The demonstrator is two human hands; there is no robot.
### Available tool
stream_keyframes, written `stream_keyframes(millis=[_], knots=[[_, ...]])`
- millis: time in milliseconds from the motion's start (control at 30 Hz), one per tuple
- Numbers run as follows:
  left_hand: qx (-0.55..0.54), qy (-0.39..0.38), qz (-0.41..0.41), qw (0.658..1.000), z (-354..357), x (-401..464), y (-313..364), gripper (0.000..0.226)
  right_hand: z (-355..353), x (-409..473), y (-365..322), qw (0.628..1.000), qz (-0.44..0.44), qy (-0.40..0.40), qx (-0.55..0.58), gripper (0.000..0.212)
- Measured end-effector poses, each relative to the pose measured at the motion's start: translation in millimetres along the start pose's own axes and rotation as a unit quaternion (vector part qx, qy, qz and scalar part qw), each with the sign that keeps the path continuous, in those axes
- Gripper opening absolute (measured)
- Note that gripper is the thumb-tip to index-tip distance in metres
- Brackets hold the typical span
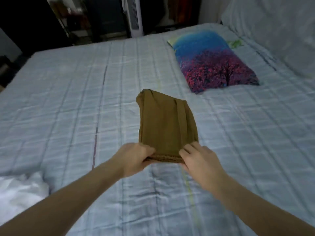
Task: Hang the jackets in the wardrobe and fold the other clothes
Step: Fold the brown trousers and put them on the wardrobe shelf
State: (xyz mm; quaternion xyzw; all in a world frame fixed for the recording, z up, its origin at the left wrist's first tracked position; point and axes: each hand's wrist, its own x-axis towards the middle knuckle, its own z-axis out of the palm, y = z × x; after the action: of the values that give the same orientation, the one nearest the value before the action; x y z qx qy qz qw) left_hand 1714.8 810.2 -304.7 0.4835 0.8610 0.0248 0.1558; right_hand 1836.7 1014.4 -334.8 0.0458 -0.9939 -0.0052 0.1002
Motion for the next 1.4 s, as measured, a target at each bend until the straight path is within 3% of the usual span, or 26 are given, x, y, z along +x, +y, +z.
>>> stream_keyframes(millis=[133,233,400,500,600,733,800,900,1033,1100,1333,1400], knots=[[-0.063,-0.12,-0.004,0.991,127,-72,45,0.02,62,-109,-65,0.984,-0.053,-0.166,0.018,0.033],[-0.106,-0.199,0.003,0.974,180,-116,73,0.017,78,-175,-102,0.962,-0.058,-0.261,0.061,0.035],[-0.185,-0.307,0.035,0.933,204,-155,98,0.016,78,-238,-126,0.914,-0.044,-0.387,0.117,0.042],[-0.221,-0.322,0.027,0.92,205,-162,101,0.015,59,-230,-128,0.898,-0.093,-0.416,0.111,0.038],[-0.284,-0.321,-0.011,0.903,198,-155,91,0.015,51,-205,-113,0.866,-0.075,-0.459,0.181,0.041],[-0.375,-0.278,-0.073,0.881,174,-133,60,0.017,40,-161,-83,0.883,-0.015,-0.382,0.271,0.018],[-0.4,-0.236,-0.105,0.879,160,-120,39,0.018,41,-140,-67,0.858,0.044,-0.365,0.359,0.013],[-0.458,-0.173,-0.142,0.86,144,-95,11,0.02,49,-105,-45,0.799,0.15,-0.325,0.483,0.024],[-0.554,-0.09,-0.217,0.799,134,-54,-17,0.023,74,-64,-24,0.768,0.26,-0.216,0.543,0.033],[-0.568,-0.049,-0.246,0.784,132,-31,-27,0.024,90,-44,-17,0.761,0.29,-0.186,0.549,0.032],[-0.474,0.033,-0.288,0.831,146,30,-55,0.022,134,2,2,0.801,0.323,-0.144,0.483,0.033],[-0.378,0.048,-0.294,0.877,150,37,-56,0.033,145,7,3,0.855,0.289,-0.147,0.405,0.038]])
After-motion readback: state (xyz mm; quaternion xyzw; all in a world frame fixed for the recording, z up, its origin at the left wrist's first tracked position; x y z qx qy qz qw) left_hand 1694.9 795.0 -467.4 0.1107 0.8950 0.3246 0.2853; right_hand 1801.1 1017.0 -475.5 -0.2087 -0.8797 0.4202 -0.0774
